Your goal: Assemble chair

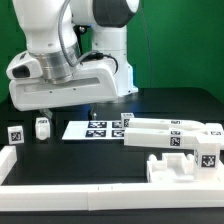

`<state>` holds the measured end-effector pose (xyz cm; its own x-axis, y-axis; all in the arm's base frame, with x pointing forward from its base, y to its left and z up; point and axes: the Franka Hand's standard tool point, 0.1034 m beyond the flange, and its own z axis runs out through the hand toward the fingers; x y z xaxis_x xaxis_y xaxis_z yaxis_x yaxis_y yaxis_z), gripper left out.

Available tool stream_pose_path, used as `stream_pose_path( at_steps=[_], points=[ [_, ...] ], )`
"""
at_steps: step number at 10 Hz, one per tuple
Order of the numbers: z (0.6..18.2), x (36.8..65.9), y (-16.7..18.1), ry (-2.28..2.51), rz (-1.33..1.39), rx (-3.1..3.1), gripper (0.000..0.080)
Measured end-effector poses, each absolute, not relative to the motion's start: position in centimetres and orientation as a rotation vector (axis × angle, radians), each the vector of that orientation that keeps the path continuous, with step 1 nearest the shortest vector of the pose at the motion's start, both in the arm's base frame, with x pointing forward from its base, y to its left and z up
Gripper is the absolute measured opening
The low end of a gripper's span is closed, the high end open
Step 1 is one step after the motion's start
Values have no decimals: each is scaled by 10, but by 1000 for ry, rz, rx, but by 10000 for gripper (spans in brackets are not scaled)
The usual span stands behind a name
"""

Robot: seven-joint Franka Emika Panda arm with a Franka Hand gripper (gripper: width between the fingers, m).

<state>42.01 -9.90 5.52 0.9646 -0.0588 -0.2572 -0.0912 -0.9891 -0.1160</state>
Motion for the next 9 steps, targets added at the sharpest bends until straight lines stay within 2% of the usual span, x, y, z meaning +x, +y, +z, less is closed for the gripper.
stream_pose_path(
  at_steps=[2, 5, 9],
  points=[
    [54, 419, -100, 116, 389, -2988, 648],
    [42, 382, -130, 220, 511, -3031, 648],
    [41, 381, -129, 218, 516, -3028, 648]
  ],
)
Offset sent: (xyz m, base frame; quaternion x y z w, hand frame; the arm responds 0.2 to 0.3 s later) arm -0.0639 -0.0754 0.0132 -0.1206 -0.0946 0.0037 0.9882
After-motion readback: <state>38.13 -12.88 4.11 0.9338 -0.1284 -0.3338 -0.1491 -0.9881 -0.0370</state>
